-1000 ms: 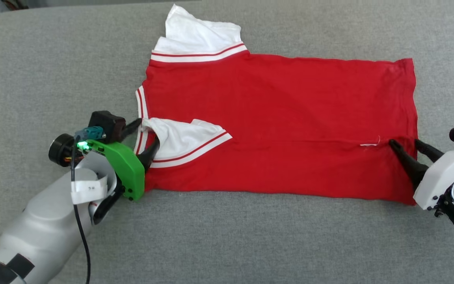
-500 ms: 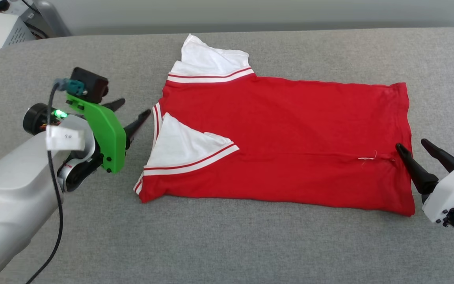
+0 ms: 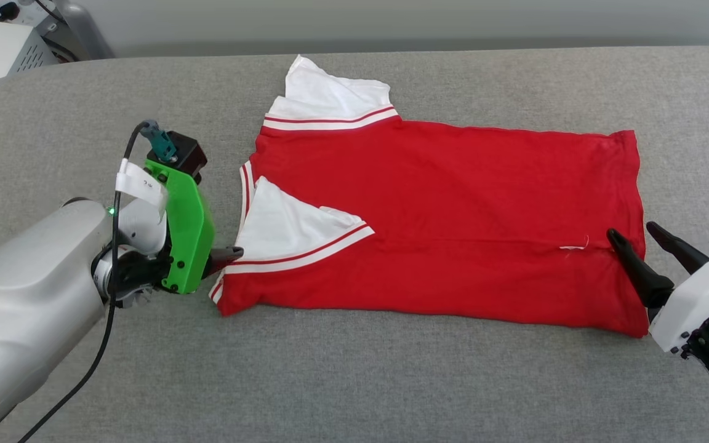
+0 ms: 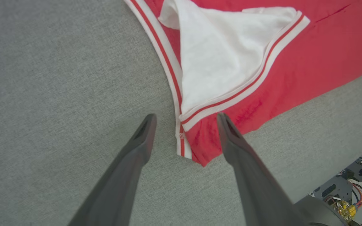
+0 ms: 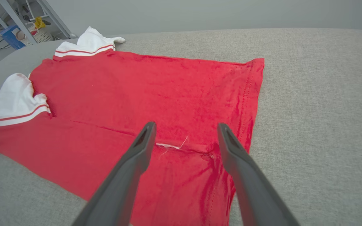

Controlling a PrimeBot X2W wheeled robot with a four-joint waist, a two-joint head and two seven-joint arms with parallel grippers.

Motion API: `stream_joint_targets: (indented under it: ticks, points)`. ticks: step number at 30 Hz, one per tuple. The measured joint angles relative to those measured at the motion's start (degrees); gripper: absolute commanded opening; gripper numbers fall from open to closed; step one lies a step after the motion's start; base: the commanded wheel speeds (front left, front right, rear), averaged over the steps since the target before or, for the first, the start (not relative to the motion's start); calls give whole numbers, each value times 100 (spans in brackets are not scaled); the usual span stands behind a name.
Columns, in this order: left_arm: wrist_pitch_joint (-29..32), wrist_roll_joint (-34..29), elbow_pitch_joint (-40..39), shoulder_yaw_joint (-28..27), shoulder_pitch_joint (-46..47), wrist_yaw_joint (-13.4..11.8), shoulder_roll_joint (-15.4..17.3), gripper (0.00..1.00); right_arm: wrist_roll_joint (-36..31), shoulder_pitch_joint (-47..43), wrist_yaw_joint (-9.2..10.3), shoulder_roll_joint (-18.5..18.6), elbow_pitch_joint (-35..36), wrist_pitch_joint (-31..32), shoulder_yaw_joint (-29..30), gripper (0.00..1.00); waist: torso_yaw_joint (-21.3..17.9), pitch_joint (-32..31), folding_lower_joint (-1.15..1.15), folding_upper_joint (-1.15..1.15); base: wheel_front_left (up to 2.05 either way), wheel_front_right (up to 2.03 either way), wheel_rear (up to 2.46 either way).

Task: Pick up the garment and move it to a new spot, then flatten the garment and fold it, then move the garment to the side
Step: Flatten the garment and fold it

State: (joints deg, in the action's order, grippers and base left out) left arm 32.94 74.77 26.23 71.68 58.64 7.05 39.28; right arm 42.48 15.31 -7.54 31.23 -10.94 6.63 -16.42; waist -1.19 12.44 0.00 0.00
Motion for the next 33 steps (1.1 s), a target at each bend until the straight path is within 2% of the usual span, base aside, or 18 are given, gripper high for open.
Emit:
stream_joint_targets:
  ticks: [6,16,17,18,19,21,22,27,33]
  points:
    - [141,240,390,36,-299,0,-172,100,-51,2,1,-92,30,96,15,100,-90,126,0,0,0,0,0]
    - [170,111,951,-15,-543,14,-389,100,-58,116,0,-143,27,146,-64,100,-238,305,0,0,0,0,0]
    - [163,96,970,-22,-550,26,-396,80,-65,139,1,-142,30,149,-64,100,-244,308,0,0,0,0,0]
    - [129,67,989,-26,-559,30,-403,31,-93,160,0,-135,37,152,-64,100,-245,306,0,0,0,0,0]
    - [63,-10,998,-24,-574,36,-414,0,-125,177,1,-119,52,153,-66,100,-242,300,0,0,0,0,0]
    - [-87,-89,1005,-16,-589,36,-424,0,-160,219,1,-80,91,174,-66,100,-235,282,0,0,0,0,0]
    - [-335,-180,982,2,-589,36,-404,0,-227,283,0,14,178,216,-66,100,-223,241,0,0,0,0,0]
    - [-773,-219,673,31,-640,34,-333,0,-301,453,1,483,498,576,-36,100,-176,123,0,0,0,0,0]
    - [-1184,-232,180,24,-634,34,-122,0,-38,573,1,1163,867,1896,-212,100,-122,23,0,0,0,0,0]
